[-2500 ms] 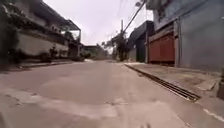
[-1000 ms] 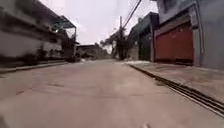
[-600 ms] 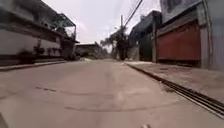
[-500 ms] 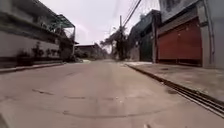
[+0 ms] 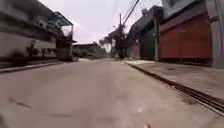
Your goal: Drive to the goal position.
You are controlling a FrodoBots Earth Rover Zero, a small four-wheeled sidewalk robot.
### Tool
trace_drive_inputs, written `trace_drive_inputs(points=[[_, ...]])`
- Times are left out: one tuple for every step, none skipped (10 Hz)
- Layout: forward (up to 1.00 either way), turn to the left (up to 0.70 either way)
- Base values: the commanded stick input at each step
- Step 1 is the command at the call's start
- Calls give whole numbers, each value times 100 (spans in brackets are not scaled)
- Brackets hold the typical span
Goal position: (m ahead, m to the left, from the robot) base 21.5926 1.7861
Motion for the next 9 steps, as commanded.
trace_drive_inputs(points=[[100, 2], [100, 2], [100, 2], [100, 2], [100, 2], [100, 2], [100, 2], [100, 2], [100, 2]])
